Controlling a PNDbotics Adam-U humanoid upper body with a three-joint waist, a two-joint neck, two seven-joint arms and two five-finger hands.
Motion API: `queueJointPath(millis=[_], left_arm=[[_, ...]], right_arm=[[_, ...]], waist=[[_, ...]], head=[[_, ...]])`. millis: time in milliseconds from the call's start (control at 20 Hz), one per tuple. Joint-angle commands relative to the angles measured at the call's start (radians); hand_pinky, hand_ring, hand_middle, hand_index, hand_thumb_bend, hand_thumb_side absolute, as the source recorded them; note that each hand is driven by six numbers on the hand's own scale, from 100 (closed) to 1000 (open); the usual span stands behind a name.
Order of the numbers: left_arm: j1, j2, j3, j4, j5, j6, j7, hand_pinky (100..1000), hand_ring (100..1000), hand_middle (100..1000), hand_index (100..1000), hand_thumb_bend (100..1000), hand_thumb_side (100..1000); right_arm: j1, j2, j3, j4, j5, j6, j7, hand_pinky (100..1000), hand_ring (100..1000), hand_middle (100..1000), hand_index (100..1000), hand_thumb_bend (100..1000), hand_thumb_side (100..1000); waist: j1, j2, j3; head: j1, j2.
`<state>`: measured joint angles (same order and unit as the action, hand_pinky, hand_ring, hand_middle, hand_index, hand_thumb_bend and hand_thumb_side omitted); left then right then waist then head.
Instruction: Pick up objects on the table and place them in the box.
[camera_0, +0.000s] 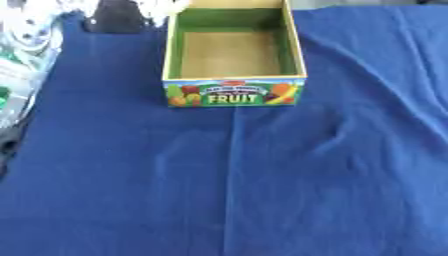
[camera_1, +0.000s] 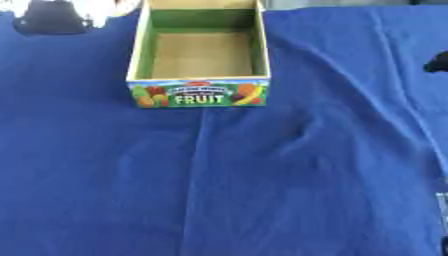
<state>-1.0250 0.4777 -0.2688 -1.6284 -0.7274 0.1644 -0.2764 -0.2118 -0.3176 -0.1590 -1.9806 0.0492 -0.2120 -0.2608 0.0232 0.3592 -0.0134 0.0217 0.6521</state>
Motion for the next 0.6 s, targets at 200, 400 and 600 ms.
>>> queueJointPath(millis=[200, 400, 600], left_arm=[[-0.082, -0.059, -0.002, 0.237, -0.066, -0.101, 0.080, 153, 485, 369, 474, 100, 295], [-0.114, -0.101, 0.013, 0.398, -0.117, -0.155, 0.100, 212, 510, 427, 488, 100, 287], [-0.129, -0.123, 0.017, 0.505, -0.218, -0.194, 0.102, 309, 548, 514, 523, 100, 280]], right_arm=[[-0.024, -0.027, 0.002, -0.019, -0.015, -0.003, 0.014, 673, 537, 515, 790, 100, 1000], [-0.030, -0.025, 0.005, -0.019, -0.017, -0.002, 0.018, 673, 537, 514, 790, 100, 1000], [-0.036, -0.022, 0.008, -0.019, -0.021, -0.002, 0.023, 673, 536, 514, 791, 100, 1000]], waist=[[0.006, -0.005, -0.027], [0.011, 0.005, -0.044], [0.013, 0.011, -0.056]], head=[[0.043, -0.038], [0.057, -0.047], [0.061, -0.053]])
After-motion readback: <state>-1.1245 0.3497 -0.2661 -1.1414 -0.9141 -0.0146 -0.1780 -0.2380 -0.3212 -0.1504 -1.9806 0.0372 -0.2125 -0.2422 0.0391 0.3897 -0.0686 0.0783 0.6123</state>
